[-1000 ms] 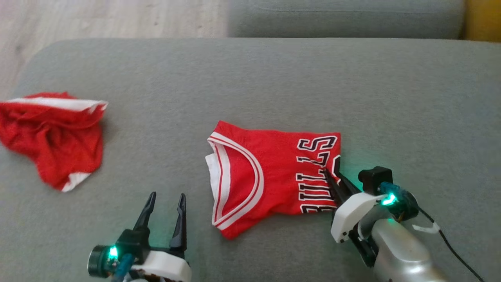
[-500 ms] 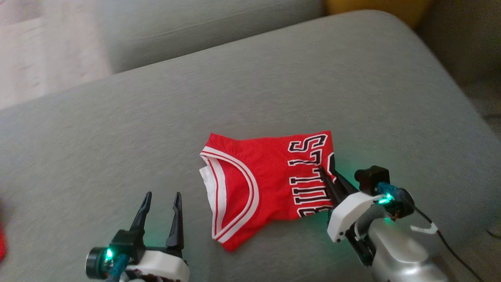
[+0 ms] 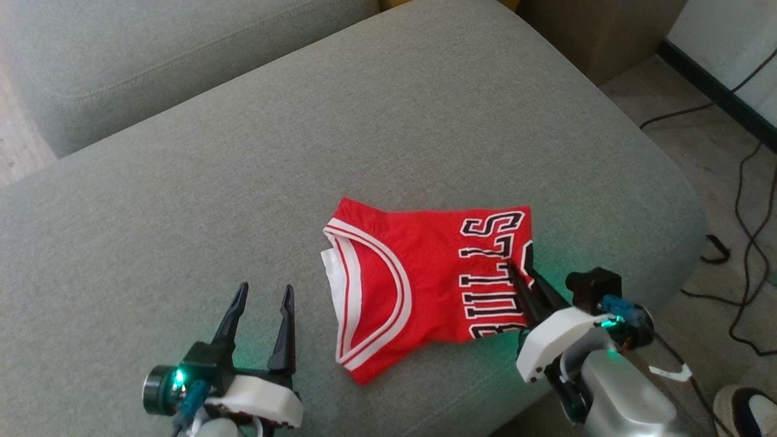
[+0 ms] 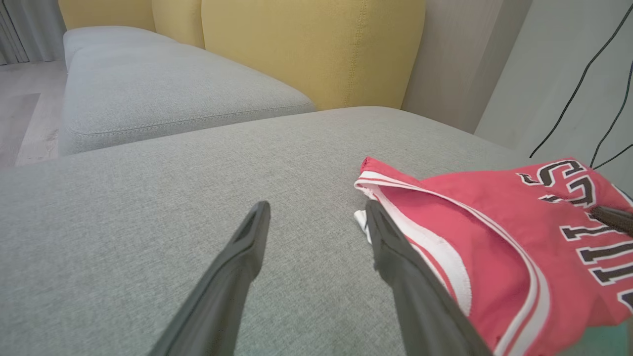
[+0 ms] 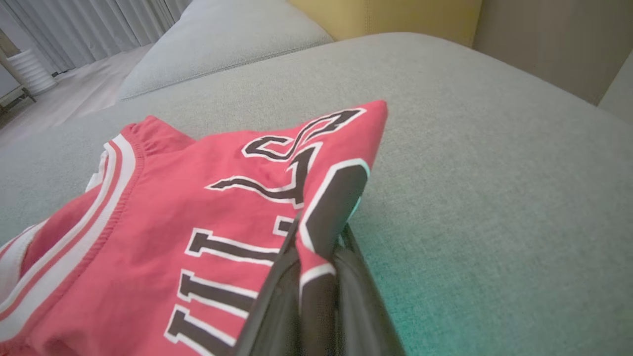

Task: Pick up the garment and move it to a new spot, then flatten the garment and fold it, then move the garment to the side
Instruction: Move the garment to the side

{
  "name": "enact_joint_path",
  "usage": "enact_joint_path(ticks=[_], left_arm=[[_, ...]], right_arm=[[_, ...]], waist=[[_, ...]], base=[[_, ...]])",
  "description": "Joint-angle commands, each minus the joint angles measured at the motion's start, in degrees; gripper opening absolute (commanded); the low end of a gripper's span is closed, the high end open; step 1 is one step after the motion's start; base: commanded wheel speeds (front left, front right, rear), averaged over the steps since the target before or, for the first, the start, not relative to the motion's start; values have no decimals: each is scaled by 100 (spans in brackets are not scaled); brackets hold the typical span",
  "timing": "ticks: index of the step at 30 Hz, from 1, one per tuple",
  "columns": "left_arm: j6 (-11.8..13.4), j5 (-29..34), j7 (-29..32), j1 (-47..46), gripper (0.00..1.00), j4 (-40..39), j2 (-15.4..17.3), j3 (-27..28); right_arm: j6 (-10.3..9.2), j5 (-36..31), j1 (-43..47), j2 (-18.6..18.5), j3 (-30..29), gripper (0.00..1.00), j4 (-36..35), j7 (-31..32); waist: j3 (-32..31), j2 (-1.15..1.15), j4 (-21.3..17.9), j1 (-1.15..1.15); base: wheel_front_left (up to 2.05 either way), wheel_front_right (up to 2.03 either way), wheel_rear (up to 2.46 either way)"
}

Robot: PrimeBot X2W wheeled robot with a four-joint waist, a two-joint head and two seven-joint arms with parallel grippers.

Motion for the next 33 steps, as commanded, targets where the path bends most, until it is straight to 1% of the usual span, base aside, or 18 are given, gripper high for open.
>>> enact_joint_path(ticks=[1, 6, 8, 10, 14, 17, 20, 24, 26, 29, 30, 31, 33], left_arm=[[12, -18, -56, -173, 100, -136, 11, 112], [31, -55, -56, -97, 100, -143, 11, 140], [-1, 41, -56, -143, 100, -142, 11, 139], [-32, 124, -56, -217, 100, -150, 11, 144], [-122, 287, -56, -354, 100, -139, 11, 148], [-177, 442, -56, -459, 100, -148, 14, 190], [-226, 557, -56, -554, 100, -173, 25, 257], [-278, 657, -56, -669, 100, -213, 28, 315], [-295, 691, -56, -727, 100, -224, 28, 338], [-317, 733, -56, -793, 100, -244, 27, 368], [-319, 742, -56, -804, 100, -245, 26, 383], [-319, 749, -56, -811, 100, -246, 26, 397], [-316, 747, -56, -816, 100, -244, 24, 428]], right_arm=[[-4, -107, -223, 14, 69, 0, -171, -80], [-4, -282, -623, -47, 269, 0, -6, -42], [-4, -318, -943, -159, 284, 0, 85, -13], [-4, -423, -1291, -318, 349, 0, 194, 14], [-4, -309, -1986, -623, 297, 0, 524, 161], [-4, -391, -2543, -975, 220, 0, 847, 226], [-4, -537, -3034, -1348, -21, 0, 1266, 260], [-4, -853, -3570, -1835, -583, 0, 1855, 269], [-4, -1059, -3759, -2017, -831, 0, 2070, 261], [-4, -1391, -3953, -2230, -1184, 0, 2213, 191], [-4, -1494, -3984, -2263, -1322, 92, 2225, 144], [-4, -1567, -4000, -2254, -1466, 100, 2241, 111], [-4, -1685, -4005, -2181, -1715, 100, 2240, 46]], waist=[[5, 0, 9, 0], [49, 0, 76, 0], [153, 0, 215, 0], [259, 0, 392, 0], [510, 0, 738, 0], [701, 0, 974, 0], [872, 0, 1180, 0], [1070, 0, 1388, 0], [1154, 0, 1457, 0], [1256, 0, 1517, 0], [1272, 0, 1526, 0], [1281, 0, 1531, 0], [1276, 0, 1537, 0]], base=[[0, 0, 0], [0, 0, 0], [0, 0, 0], [0, 0, 0], [0, 0, 0], [0, 0, 0], [0, 0, 0], [0, 0, 0], [0, 0, 0], [0, 0, 0], [0, 0, 0], [0, 0, 0], [0, 0, 0]])
